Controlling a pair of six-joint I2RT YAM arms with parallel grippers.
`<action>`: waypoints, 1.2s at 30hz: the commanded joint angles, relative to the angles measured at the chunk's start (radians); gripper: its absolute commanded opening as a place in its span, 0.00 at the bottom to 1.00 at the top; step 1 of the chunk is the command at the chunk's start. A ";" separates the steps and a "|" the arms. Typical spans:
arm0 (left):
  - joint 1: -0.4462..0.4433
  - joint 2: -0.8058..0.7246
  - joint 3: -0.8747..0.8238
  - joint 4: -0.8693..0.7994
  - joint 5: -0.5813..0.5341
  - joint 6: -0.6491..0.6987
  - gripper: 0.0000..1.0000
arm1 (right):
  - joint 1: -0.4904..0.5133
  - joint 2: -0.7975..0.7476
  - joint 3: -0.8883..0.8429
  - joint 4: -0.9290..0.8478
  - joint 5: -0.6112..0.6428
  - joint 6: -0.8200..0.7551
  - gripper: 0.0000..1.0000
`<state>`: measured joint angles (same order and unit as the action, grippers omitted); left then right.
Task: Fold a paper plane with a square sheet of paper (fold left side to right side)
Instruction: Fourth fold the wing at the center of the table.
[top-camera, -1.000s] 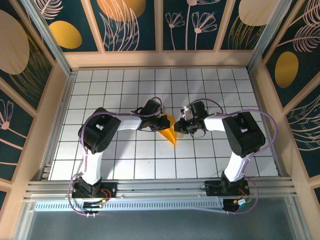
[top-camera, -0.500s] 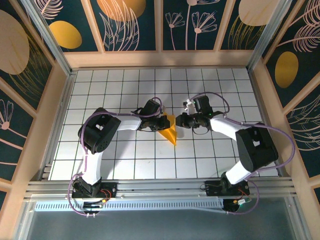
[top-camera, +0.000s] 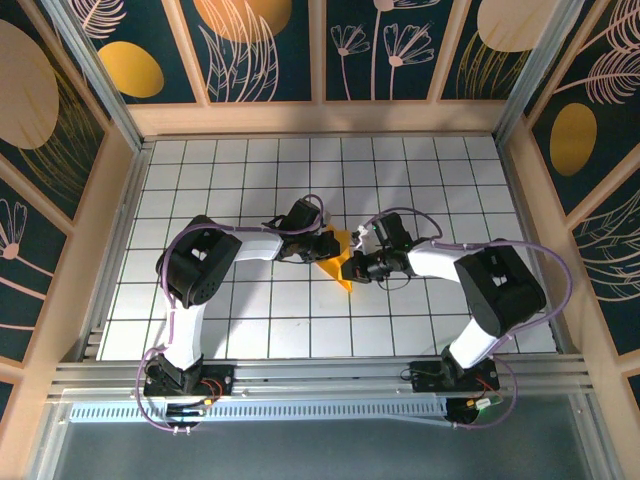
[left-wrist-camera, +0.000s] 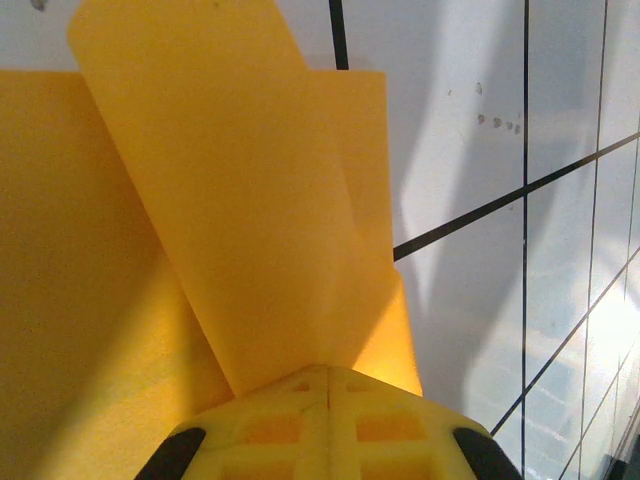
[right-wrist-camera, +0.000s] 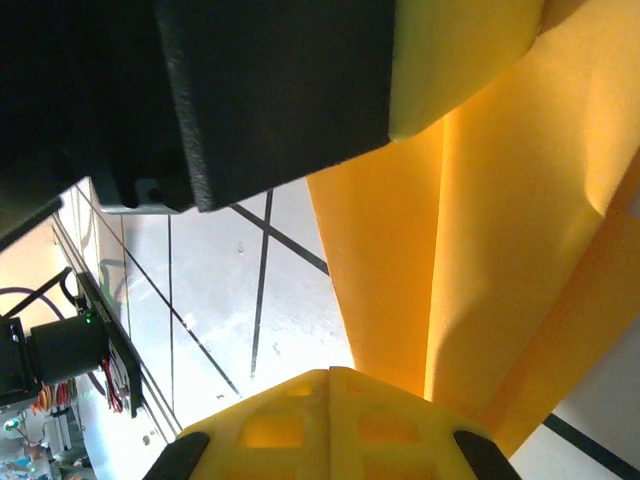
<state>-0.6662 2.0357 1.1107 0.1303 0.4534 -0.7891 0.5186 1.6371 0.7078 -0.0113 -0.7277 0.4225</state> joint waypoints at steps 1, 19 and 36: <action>0.000 0.037 -0.031 -0.061 -0.051 0.011 0.05 | 0.006 0.019 -0.025 0.033 -0.015 0.014 0.00; 0.001 0.041 -0.028 -0.066 -0.057 0.013 0.05 | 0.021 0.017 -0.090 0.038 0.001 0.019 0.00; 0.001 0.041 -0.026 -0.070 -0.059 0.014 0.04 | 0.023 0.029 -0.099 0.038 -0.002 0.016 0.00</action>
<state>-0.6662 2.0357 1.1107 0.1299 0.4522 -0.7891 0.5304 1.6531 0.6273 0.0422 -0.7269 0.4297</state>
